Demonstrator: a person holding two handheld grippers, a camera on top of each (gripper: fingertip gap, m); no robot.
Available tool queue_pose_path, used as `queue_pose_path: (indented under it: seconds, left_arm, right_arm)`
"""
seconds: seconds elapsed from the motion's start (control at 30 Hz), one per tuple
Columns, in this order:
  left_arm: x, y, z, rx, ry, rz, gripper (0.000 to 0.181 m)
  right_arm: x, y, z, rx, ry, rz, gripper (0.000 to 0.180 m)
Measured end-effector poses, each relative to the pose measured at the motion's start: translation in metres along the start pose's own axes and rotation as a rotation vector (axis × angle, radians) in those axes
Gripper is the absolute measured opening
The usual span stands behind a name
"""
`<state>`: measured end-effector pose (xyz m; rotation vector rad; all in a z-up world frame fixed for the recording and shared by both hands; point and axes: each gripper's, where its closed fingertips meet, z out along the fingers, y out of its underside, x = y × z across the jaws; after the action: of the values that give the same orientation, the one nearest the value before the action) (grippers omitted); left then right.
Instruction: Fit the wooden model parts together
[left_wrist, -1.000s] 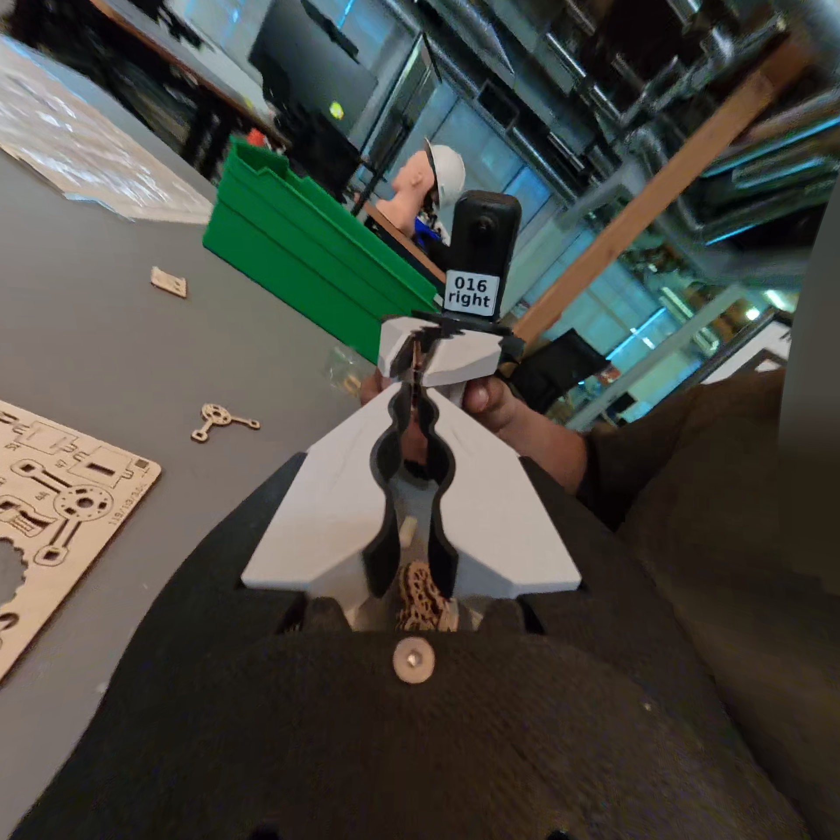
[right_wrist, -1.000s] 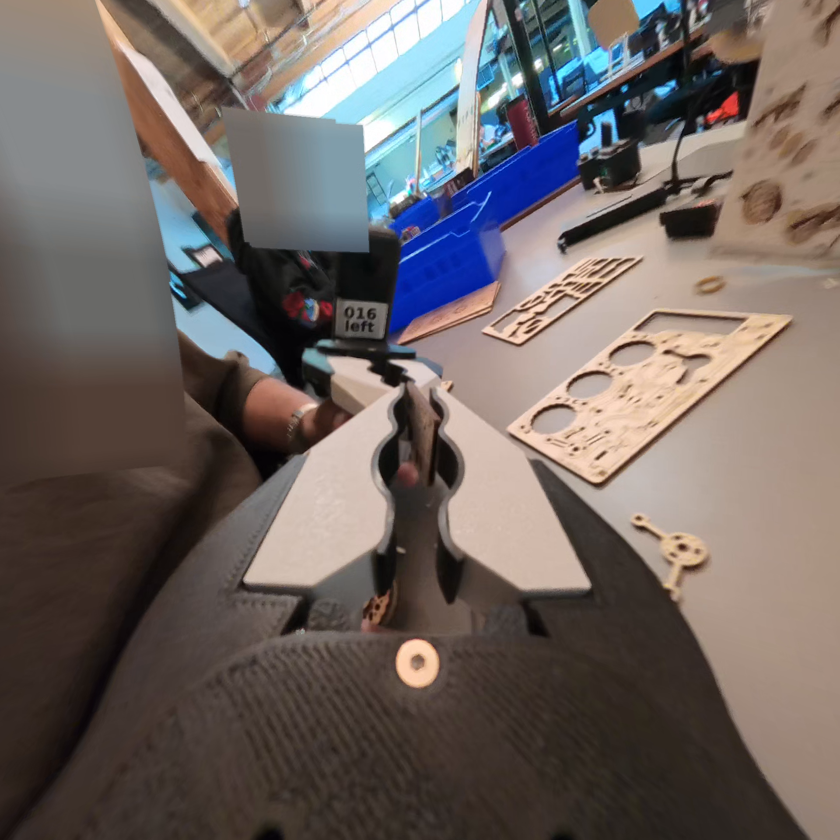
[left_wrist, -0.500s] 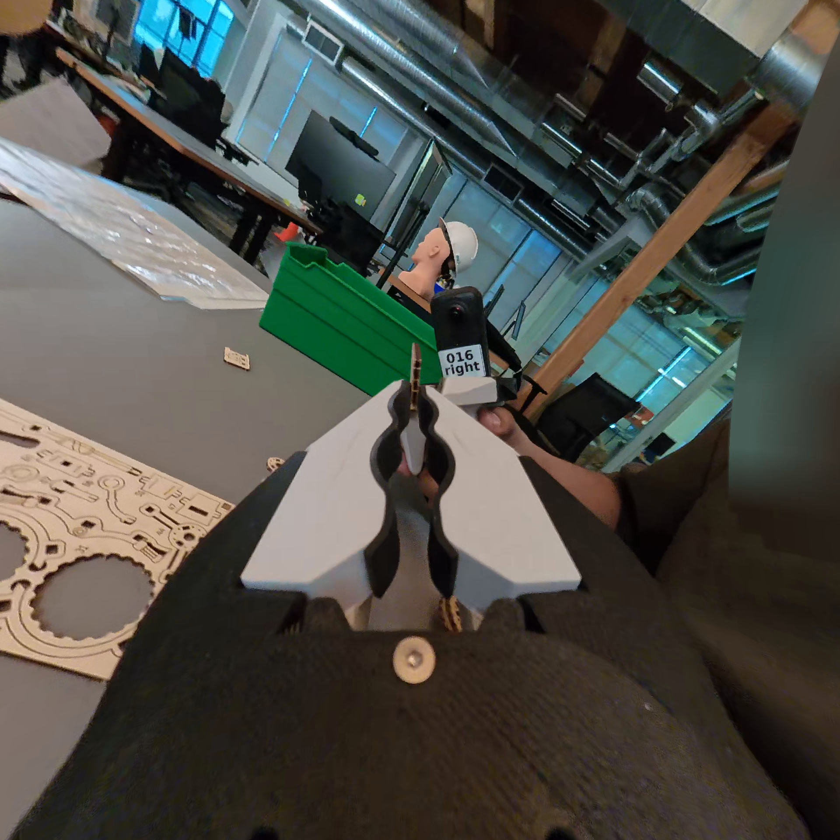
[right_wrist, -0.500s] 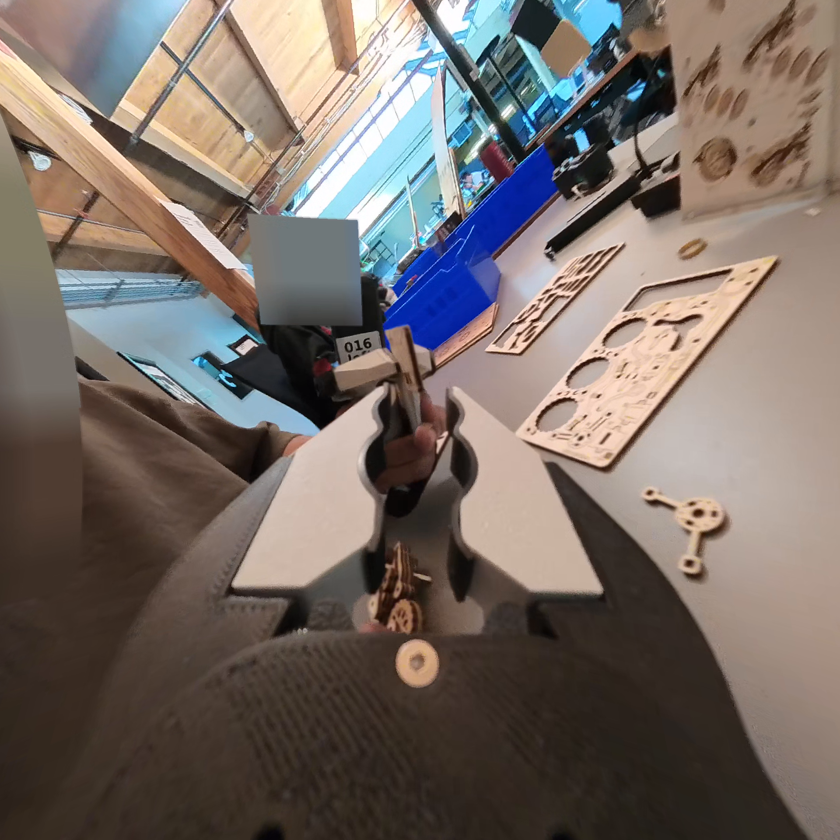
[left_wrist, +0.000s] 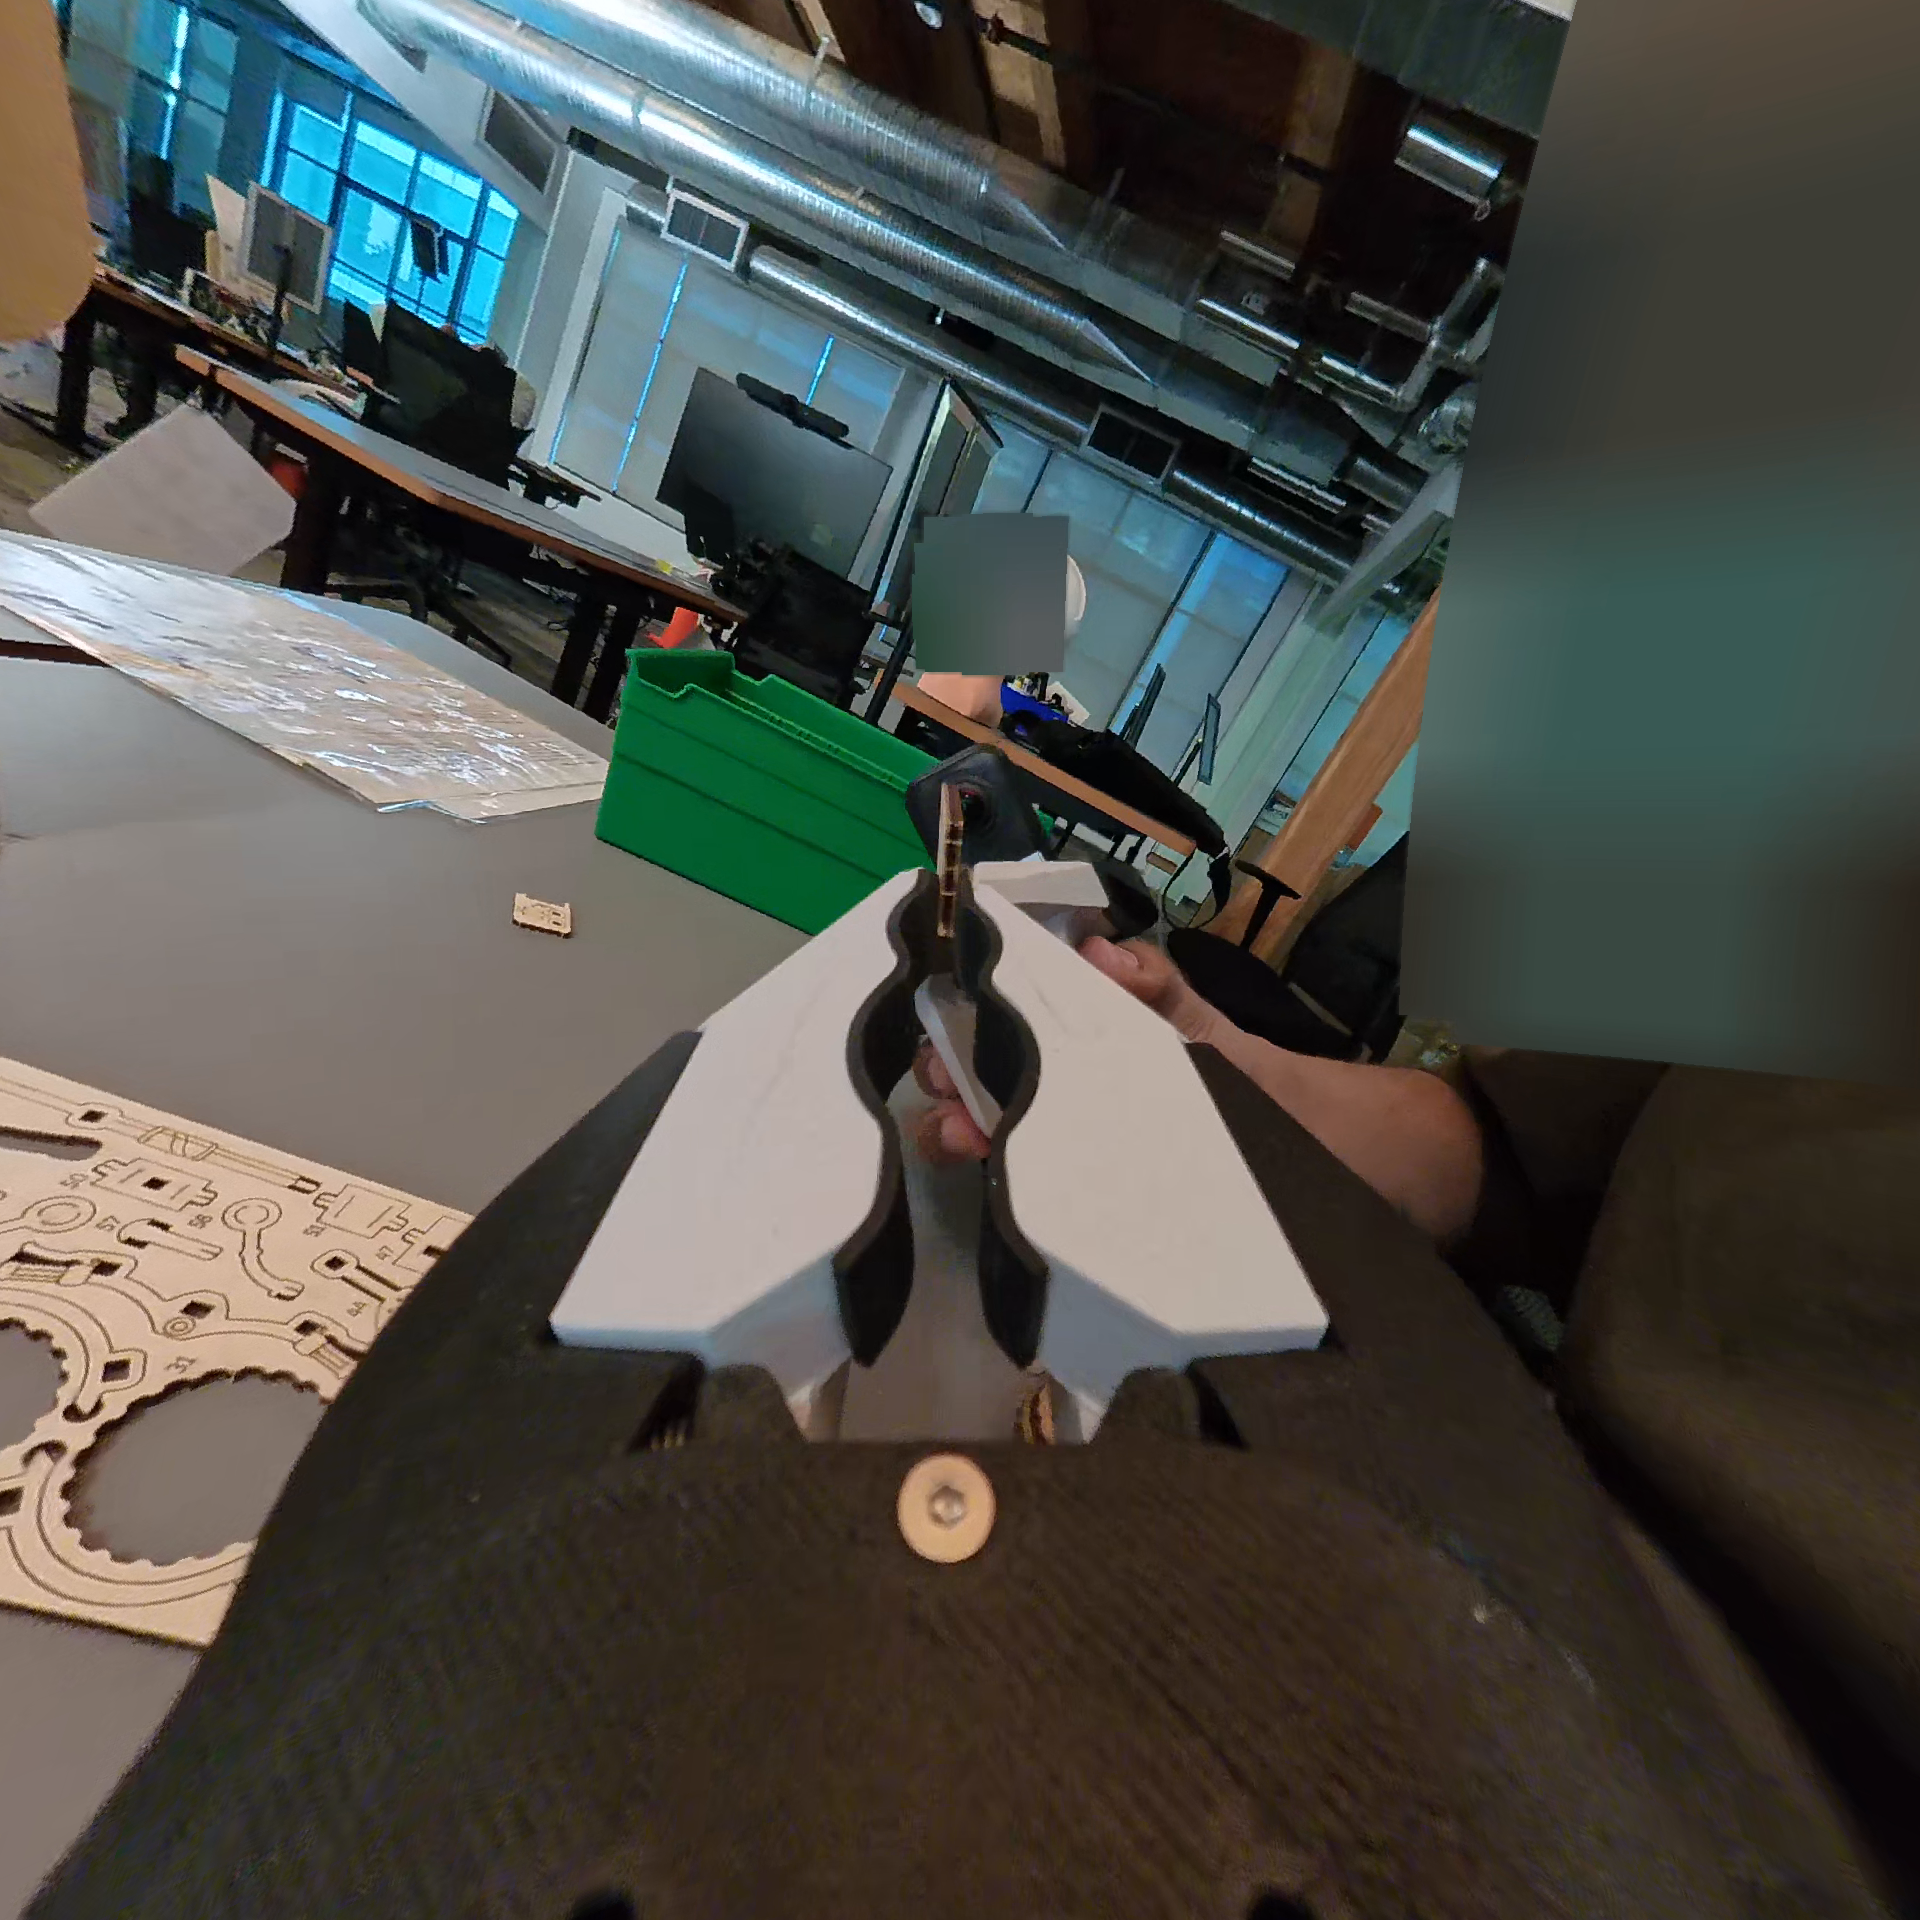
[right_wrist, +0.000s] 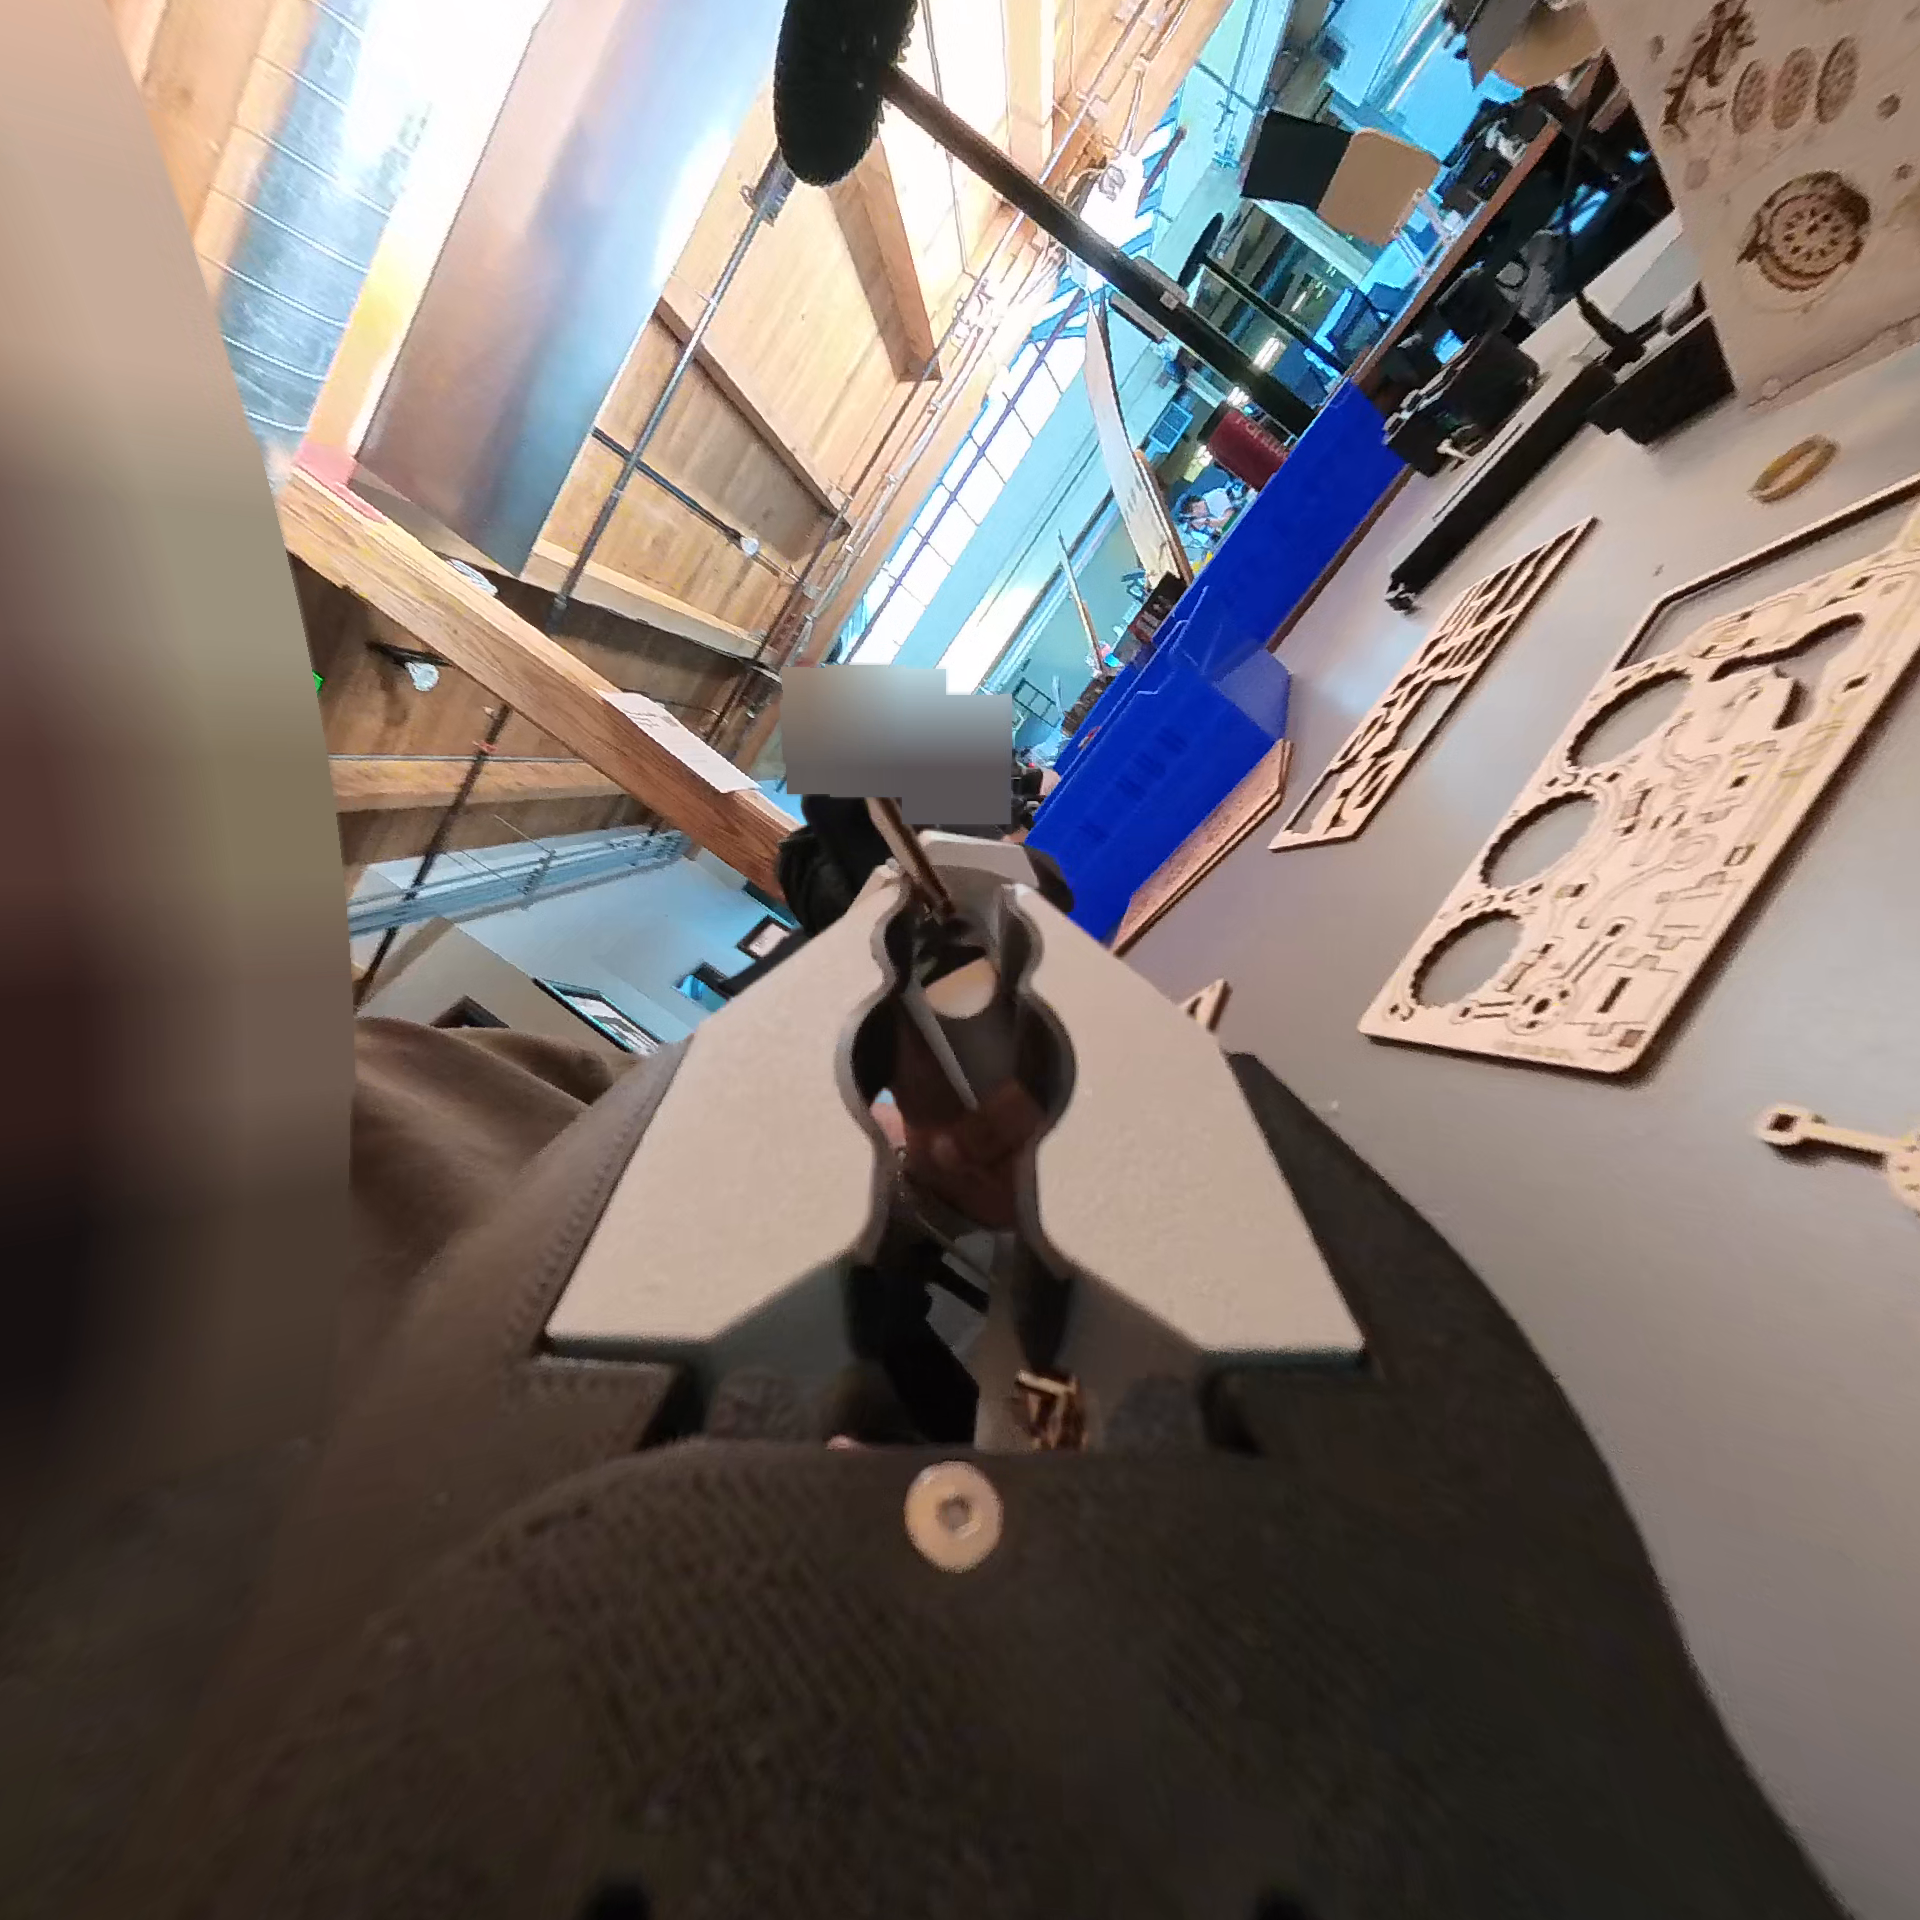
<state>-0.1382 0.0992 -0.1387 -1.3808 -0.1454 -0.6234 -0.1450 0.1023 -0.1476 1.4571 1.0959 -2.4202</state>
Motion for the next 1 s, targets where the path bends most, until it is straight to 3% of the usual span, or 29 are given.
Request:
queue_pose_path:
  seconds: [0.23, 0.87, 0.9, 1.0]
  left_arm:
    - [0.0, 0.001, 0.0, -0.03, -0.052, 0.146, 0.001]
    - [-0.011, 0.012, 0.001, -0.09, -0.115, 0.211, 0.0]
    - [-0.013, 0.009, 0.0, -0.071, -0.125, 0.211, 0.001]
    - [-0.019, -0.003, -0.004, -0.041, -0.143, 0.183, 0.001]
  right_arm:
    - [0.001, 0.001, 0.0, 0.014, -0.004, 0.024, 0.008]
    - [0.019, 0.008, -0.005, -0.053, 0.083, 0.123, 0.01]
    - [0.021, 0.01, -0.006, -0.071, 0.098, 0.122, 0.0]
    - [0.031, 0.015, -0.008, -0.09, 0.147, 0.115, 0.0]
